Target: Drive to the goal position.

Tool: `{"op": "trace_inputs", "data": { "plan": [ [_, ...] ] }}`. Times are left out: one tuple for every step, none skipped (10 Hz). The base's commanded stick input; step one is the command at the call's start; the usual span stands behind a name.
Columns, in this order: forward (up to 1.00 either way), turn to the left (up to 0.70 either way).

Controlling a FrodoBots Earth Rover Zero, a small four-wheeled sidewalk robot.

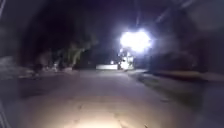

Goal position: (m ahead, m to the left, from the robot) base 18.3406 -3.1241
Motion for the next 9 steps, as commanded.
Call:
{"op": "trace_inputs", "data": {
  "plan": [
    [0.7,0.0],
    [0.7,0.0],
    [0.7,0.0],
    [0.7,0.0],
    [0.7,0.0],
    [0.7,0.0],
    [0.7,0.0],
    [0.7,0.0],
    [0.7,0.0]
  ]
}}
